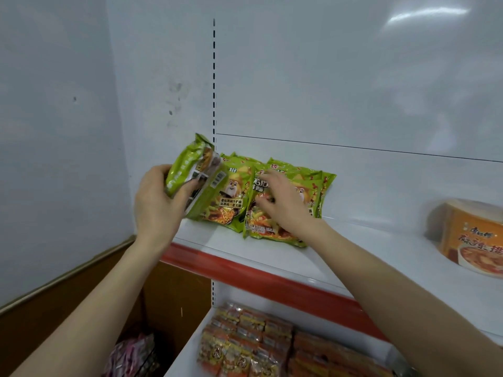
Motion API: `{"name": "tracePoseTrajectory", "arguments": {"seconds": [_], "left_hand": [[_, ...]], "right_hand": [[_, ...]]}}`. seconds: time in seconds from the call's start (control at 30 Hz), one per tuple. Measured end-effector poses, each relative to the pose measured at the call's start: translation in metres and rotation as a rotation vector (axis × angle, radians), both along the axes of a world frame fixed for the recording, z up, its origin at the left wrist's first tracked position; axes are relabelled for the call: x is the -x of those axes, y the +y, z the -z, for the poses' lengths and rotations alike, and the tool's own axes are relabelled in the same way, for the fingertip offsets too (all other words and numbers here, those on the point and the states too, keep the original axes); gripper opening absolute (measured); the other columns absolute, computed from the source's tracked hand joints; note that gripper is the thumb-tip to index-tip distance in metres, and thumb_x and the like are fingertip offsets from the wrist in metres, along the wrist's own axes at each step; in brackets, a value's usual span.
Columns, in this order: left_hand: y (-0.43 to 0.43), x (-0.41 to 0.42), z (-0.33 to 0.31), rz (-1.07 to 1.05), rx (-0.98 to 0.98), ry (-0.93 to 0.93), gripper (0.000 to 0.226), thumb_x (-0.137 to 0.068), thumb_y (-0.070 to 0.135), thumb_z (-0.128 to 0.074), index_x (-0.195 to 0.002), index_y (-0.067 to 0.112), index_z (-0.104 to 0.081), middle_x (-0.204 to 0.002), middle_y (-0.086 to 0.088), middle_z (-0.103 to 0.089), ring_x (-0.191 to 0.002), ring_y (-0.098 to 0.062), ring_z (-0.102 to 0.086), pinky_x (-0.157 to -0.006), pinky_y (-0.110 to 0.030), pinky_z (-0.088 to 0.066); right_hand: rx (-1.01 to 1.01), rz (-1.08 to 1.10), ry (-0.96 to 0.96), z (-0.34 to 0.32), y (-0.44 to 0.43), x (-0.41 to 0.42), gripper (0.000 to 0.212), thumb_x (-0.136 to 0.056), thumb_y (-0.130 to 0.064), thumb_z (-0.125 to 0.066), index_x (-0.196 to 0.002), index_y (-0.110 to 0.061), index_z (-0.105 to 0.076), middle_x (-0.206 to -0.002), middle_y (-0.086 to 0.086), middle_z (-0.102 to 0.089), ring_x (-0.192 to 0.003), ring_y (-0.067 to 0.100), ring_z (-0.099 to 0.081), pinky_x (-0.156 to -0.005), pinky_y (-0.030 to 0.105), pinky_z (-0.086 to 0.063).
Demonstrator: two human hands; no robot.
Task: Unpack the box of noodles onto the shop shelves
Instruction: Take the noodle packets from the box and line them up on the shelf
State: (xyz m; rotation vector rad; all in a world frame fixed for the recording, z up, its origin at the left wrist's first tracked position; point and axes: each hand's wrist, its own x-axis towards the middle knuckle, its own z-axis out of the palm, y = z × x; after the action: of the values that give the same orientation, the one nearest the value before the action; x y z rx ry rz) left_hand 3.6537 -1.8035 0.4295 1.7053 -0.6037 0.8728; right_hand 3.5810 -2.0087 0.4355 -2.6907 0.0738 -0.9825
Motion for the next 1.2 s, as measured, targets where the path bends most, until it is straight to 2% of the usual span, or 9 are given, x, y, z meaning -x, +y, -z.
{"name": "tracePoseTrajectory", "arguments": {"seconds": [0.1, 0.23, 0.33, 0.5, 0.7, 0.83, 0.97, 1.1, 1.2], "left_hand": [[-0.004, 0.003, 0.004, -0.01, -0.144, -0.194, 0.036, -0.078, 0.022, -0.069, -0.108, 0.005, -0.057, -0.099, -0.013, -0.06, -0.094, -0.03, -0.052, -0.076, -0.035, -0.038], [-0.011, 0.006, 0.014, -0.024, -0.311, -0.597, 0.028, -0.08, 0.022, -0.058, -0.106, 0.013, -0.051, -0.099, -0.013, -0.06, -0.093, -0.025, -0.047, -0.078, -0.033, -0.038], [-0.014, 0.01, 0.021, -0.054, -0.331, -0.763, 0.019, -0.083, 0.012, -0.057, -0.101, 0.012, -0.05, -0.095, -0.01, -0.058, -0.088, -0.024, -0.048, -0.072, -0.034, -0.041], [-0.004, 0.009, 0.035, 0.012, -0.51, -0.673, 0.037, -0.077, 0.02, -0.068, -0.107, 0.012, -0.048, -0.096, -0.014, -0.063, -0.094, -0.023, -0.05, -0.076, -0.036, -0.047], [0.016, 0.018, 0.034, 0.128, -0.434, -0.336, 0.066, -0.081, 0.063, -0.047, -0.113, 0.006, -0.057, -0.116, -0.01, -0.057, -0.11, -0.016, -0.046, -0.093, -0.024, -0.037], [0.023, 0.018, 0.014, 0.048, -0.21, -0.148, 0.069, -0.077, 0.055, -0.051, -0.12, 0.001, -0.053, -0.126, -0.014, -0.049, -0.121, -0.023, -0.043, -0.098, -0.025, -0.03], [0.019, 0.021, -0.017, 0.154, -0.357, 0.06, 0.076, -0.08, 0.046, -0.065, -0.14, 0.013, -0.032, -0.139, -0.007, -0.041, -0.127, -0.021, -0.041, -0.103, -0.035, -0.035], [0.017, 0.018, -0.032, 0.283, -0.432, 0.181, 0.049, -0.085, 0.036, -0.062, -0.126, 0.013, -0.049, -0.115, -0.004, -0.059, -0.1, -0.017, -0.056, -0.079, -0.027, -0.043], [0.015, 0.013, -0.028, 0.248, -0.338, 0.202, 0.038, -0.088, 0.033, -0.059, -0.116, 0.008, -0.052, -0.101, -0.003, -0.057, -0.091, -0.018, -0.055, -0.079, -0.033, -0.047]], "right_hand": [[-0.559, -0.033, -0.168, -0.018, 0.011, 0.006, 0.034, -0.096, -0.03, -0.045, -0.119, -0.007, -0.054, -0.115, 0.01, -0.06, -0.1, 0.016, -0.059, -0.082, 0.027, -0.051], [-1.309, -0.295, 0.19, -0.045, 0.023, 0.012, 0.048, -0.088, -0.054, -0.048, -0.101, -0.009, -0.055, -0.085, 0.011, -0.065, -0.073, 0.025, -0.064, -0.071, 0.036, -0.054], [-1.3, -0.362, 0.211, -0.042, 0.027, 0.015, 0.037, -0.083, -0.033, -0.065, -0.107, -0.006, -0.058, -0.089, 0.01, -0.067, -0.077, 0.022, -0.064, -0.08, 0.039, -0.055], [-1.299, -0.322, 0.042, -0.037, 0.035, 0.019, 0.037, -0.077, -0.004, -0.07, -0.112, -0.006, -0.055, -0.084, 0.008, -0.068, -0.064, 0.013, -0.067, -0.052, 0.022, -0.055], [-1.273, -0.332, -0.002, -0.04, 0.034, 0.023, 0.036, -0.079, 0.0, -0.067, -0.113, -0.009, -0.058, -0.071, 0.003, -0.071, -0.058, 0.011, -0.068, -0.051, 0.023, -0.056], [-1.099, -0.349, 0.02, -0.046, 0.031, 0.028, 0.028, -0.077, 0.002, -0.066, -0.101, -0.013, -0.065, -0.074, 0.003, -0.069, -0.061, 0.012, -0.067, -0.062, 0.024, -0.057], [-0.863, -0.357, 0.101, -0.051, 0.037, 0.028, 0.026, -0.074, -0.001, -0.07, -0.087, -0.023, -0.067, -0.083, -0.001, -0.071, -0.077, 0.014, -0.066, -0.079, 0.033, -0.054], [-0.841, -0.401, 0.097, -0.051, 0.043, 0.024, 0.025, -0.074, -0.005, -0.072, -0.09, -0.023, -0.065, -0.092, 0.0, -0.071, -0.081, 0.015, -0.066, -0.078, 0.033, -0.055], [-0.891, -0.355, -0.044, -0.051, 0.035, 0.021, 0.024, -0.078, -0.02, -0.072, -0.1, -0.022, -0.062, -0.105, 0.001, -0.066, -0.096, 0.016, -0.064, -0.084, 0.032, -0.052]]}}
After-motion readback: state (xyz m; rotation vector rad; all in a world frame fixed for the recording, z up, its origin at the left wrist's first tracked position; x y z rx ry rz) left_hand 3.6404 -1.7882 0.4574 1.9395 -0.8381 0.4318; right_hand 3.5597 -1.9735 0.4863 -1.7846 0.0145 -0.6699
